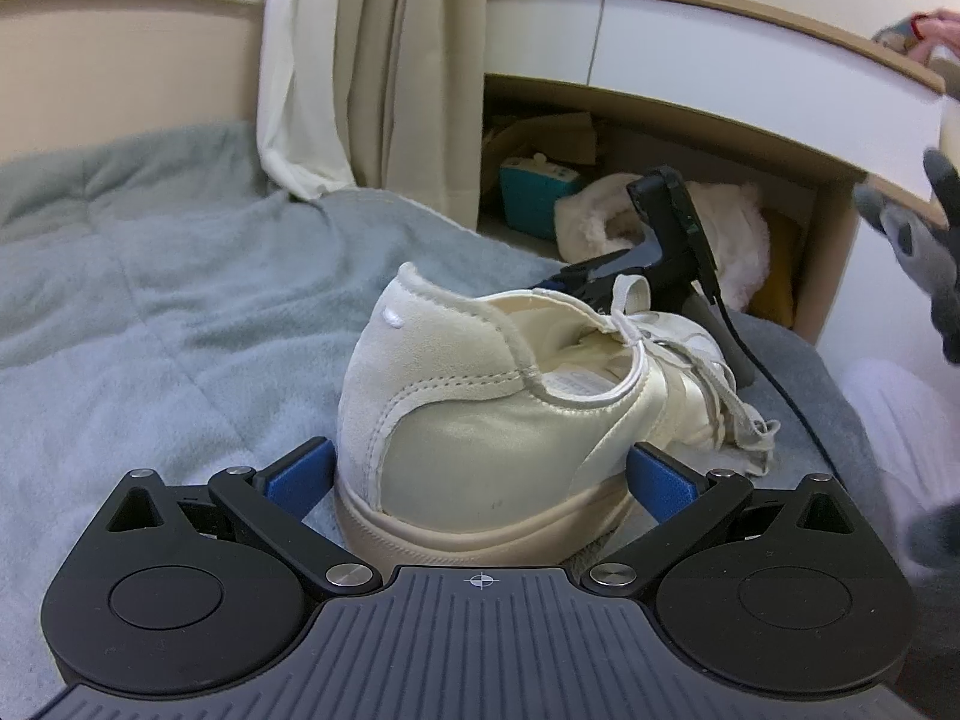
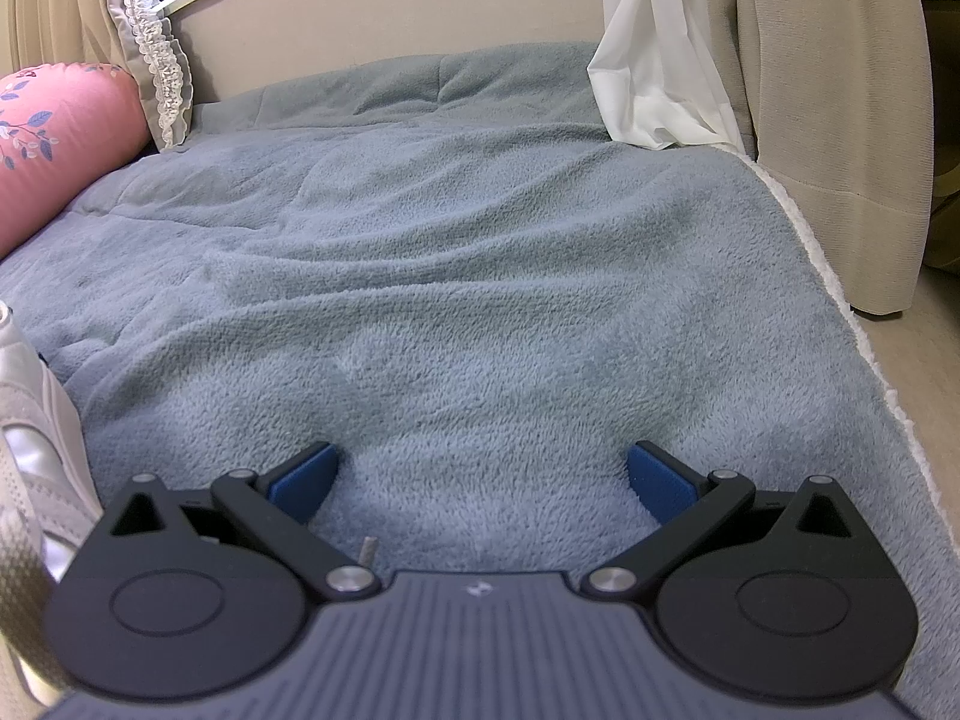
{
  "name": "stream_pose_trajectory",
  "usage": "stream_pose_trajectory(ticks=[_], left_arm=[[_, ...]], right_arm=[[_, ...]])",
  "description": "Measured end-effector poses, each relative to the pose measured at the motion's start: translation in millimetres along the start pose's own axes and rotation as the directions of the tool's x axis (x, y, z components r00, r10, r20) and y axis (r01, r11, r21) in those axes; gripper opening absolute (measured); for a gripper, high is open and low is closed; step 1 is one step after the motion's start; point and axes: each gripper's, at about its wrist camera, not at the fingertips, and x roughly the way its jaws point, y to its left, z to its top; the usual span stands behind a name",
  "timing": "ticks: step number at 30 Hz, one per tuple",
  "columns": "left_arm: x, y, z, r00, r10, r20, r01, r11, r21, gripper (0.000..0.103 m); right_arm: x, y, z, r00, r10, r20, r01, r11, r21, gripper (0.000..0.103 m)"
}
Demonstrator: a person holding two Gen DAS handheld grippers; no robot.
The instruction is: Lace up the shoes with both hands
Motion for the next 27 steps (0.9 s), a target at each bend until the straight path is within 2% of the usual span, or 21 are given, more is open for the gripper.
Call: stream_pose_trajectory(ticks=[27], left_arm=[[0.7, -1.7, 0.8, 1.0, -0.002, -0.001, 0.002, 1.0, -0.003, 0.103]], right_arm=[[-0.6, -1.2, -1.3, 1.0, 0.0, 0.0, 0.0, 1.0, 0.0, 0.103]])
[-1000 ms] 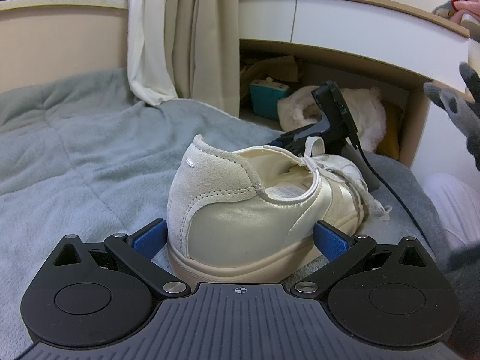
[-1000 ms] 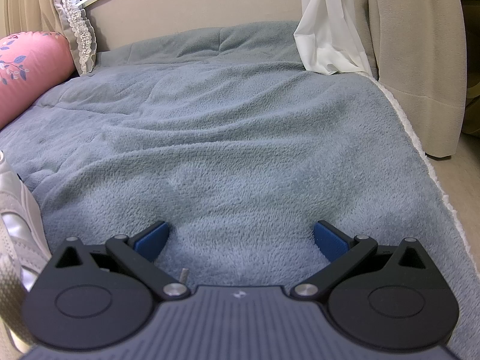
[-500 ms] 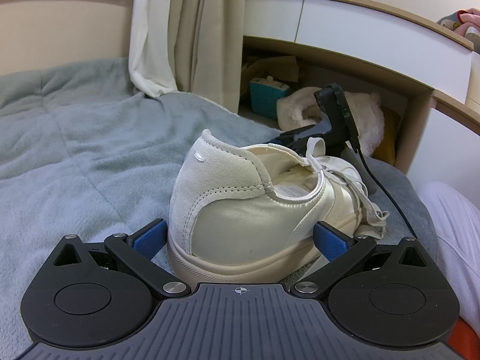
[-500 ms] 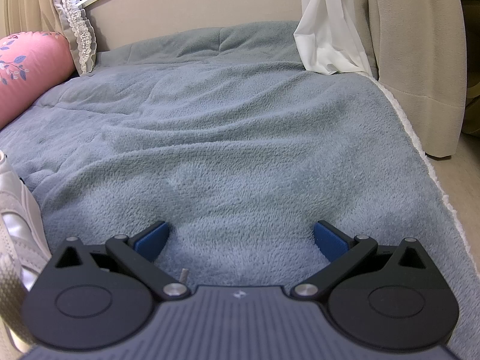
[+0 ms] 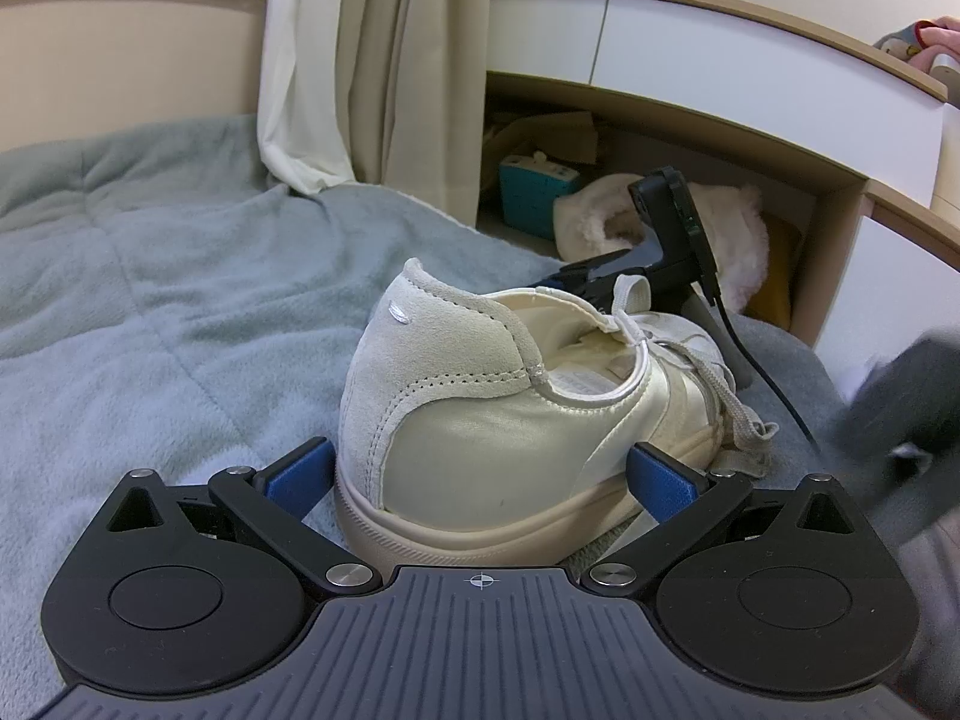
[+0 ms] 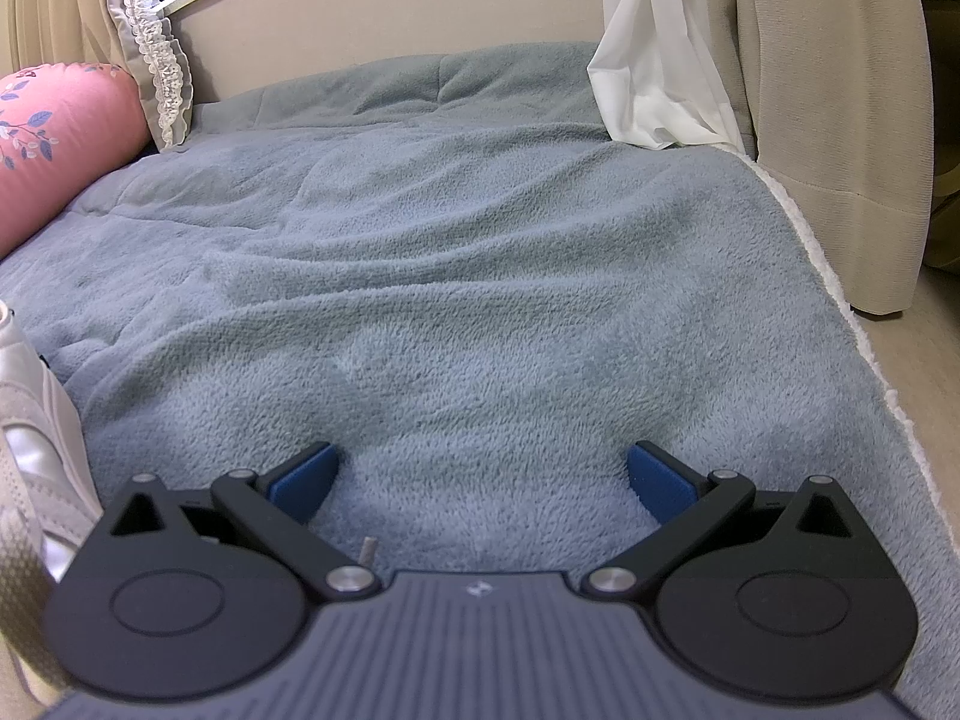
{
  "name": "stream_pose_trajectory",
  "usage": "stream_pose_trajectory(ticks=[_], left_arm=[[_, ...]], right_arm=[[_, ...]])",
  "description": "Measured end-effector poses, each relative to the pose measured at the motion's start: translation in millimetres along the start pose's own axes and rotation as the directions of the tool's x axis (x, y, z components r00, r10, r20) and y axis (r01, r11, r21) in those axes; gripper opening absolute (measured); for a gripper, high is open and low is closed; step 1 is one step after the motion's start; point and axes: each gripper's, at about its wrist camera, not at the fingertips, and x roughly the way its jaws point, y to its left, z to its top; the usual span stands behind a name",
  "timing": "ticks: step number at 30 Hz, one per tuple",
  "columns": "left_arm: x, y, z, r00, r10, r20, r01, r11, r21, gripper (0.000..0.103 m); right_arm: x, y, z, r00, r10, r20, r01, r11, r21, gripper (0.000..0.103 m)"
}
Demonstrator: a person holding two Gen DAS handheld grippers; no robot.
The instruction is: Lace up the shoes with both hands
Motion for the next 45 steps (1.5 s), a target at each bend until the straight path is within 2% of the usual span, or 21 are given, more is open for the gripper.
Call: stream_pose_trajectory(ticks=[11, 45], left_arm=[[-0.4, 3.9, -0.6, 1.0, -0.02, -0.008, 0.02, 0.999, -0.031, 0.103], [0.6, 8.3, 0.0, 1.0, -0.024, -0.01, 0.024, 0.999, -0.038, 0.103]], right_arm=[[-0.5, -0.4, -0.3, 1.0, 0.0, -0.001, 0.0, 1.0, 0.0, 0.103], [-1.0, -1.8, -0.3, 1.0, 0.0, -0.001, 0.0, 1.0, 0.001, 0.103]])
